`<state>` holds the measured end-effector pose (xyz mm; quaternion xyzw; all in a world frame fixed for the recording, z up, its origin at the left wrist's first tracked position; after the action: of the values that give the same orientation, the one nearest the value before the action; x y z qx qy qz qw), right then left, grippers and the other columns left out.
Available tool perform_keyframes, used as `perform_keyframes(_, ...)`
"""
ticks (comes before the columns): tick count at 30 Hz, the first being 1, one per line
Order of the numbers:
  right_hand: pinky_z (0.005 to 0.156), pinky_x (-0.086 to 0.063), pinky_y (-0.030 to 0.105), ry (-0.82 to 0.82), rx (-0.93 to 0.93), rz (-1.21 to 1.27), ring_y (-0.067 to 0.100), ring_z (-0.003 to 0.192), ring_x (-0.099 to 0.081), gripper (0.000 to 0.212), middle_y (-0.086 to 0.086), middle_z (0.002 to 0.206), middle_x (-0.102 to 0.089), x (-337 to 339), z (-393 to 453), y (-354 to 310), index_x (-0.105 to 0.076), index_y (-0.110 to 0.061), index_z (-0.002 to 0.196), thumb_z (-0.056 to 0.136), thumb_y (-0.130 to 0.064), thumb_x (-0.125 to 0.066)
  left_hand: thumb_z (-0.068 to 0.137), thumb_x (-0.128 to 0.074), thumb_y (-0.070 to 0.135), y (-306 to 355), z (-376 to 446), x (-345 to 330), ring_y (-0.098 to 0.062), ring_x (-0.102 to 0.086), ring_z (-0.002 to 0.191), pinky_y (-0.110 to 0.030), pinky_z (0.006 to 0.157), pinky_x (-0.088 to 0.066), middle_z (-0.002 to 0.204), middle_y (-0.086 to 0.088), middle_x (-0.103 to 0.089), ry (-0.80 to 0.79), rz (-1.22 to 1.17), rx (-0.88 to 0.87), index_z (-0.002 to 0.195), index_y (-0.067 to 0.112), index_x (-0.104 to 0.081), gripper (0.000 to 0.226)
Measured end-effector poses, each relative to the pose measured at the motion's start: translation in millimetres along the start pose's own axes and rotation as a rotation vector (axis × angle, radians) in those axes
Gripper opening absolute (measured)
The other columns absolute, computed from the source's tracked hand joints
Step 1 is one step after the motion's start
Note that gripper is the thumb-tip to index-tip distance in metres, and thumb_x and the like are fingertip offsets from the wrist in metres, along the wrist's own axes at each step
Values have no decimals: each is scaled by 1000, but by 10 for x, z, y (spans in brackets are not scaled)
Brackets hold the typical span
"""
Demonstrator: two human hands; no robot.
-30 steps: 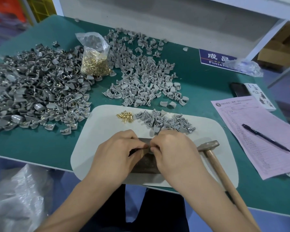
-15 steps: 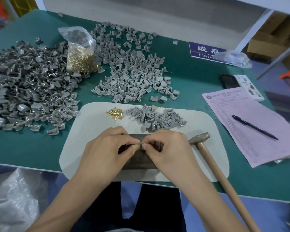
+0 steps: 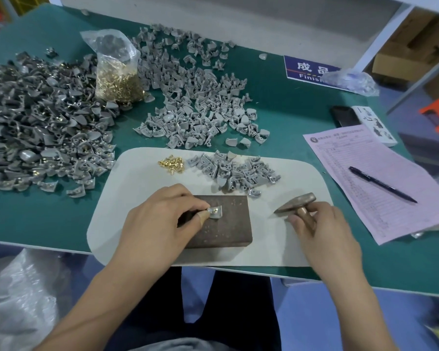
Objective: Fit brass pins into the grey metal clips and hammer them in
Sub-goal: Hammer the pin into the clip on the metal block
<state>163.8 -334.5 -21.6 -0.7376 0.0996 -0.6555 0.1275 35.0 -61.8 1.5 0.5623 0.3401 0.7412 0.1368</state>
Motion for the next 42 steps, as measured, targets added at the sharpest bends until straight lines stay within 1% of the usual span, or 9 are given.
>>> perform_keyframes(6,76,-50,45,18,144,29,29,91,-59,26,0,106,-59,160,-3,-94,-57,-24,112,106,-43,-40,88,-71,42,-11,7,2,6,-52,87,-16,63,-39,90,20,-59,11,-5,9,90,42,-72,3)
perform_keyframes(11,50,-40,21,-134,361,665,11,52,-48,28,-5,74,-64,270,-296,-590,-64,-33,98,104,-49,-42,89,-69,43,10,14,14,0,-50,90,-25,64,-45,90,22,-60,21,34,-18,92,41,-74,7)
perform_keyframes(15,52,-37,20,-46,570,353,10,58,-52,16,-16,70,-60,196,-491,-849,-55,-55,87,97,-62,-45,89,-70,44,22,19,25,-2,-51,88,-30,63,-48,90,22,-60,28,46,-27,93,43,-75,6)
perform_keyframes(18,54,-44,23,56,625,164,7,63,-52,22,-27,73,-58,165,-517,-960,-55,-57,109,96,-67,-40,89,-71,44,20,19,24,-2,-52,87,-29,63,-48,91,22,-61,28,41,-31,94,44,-74,6)
perform_keyframes(24,53,-27,14,196,585,422,6,57,-43,28,-25,66,-50,227,-563,-956,-63,-36,98,104,-57,-44,87,-73,42,25,25,36,-2,-52,83,-30,60,-49,90,21,-62,33,50,-52,94,44,-75,7)
perform_keyframes(28,53,-36,27,167,571,215,13,65,-44,30,-21,59,-46,118,-605,-1029,-61,-38,104,99,-59,-41,88,-73,40,15,38,37,-2,-52,85,-28,59,-46,91,21,-61,39,50,-55,95,44,-74,8)
perform_keyframes(33,55,-31,16,286,561,370,1,57,-43,41,-22,63,-51,229,-630,-969,-71,-28,103,103,-57,-42,87,-74,39,18,25,32,-1,-50,83,-26,56,-44,89,20,-61,47,51,-71,92,43,-74,6)
perform_keyframes(38,51,-46,31,220,595,127,16,62,-59,29,-12,71,-66,179,-657,-1079,-68,-35,111,100,-53,-48,86,-75,38,8,28,25,-3,-53,82,-29,57,-48,88,20,-61,54,66,-64,93,43,-75,9)
perform_keyframes(42,54,-38,25,274,583,287,5,57,-50,34,-21,66,-55,238,-650,-1080,-71,-27,106,102,-50,-47,87,-73,43,12,30,23,-3,-54,83,-30,58,-47,88,20,-61,52,60,-59,93,44,-75,6)
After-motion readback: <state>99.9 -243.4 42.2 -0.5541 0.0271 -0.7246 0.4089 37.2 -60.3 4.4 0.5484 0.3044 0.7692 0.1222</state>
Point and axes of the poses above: each hand's wrist, its own z-axis towards the middle knuckle, its own x-axis out of the back of the hand, y = z × x, the point moved 5 cm from there along z, towards the middle knuckle
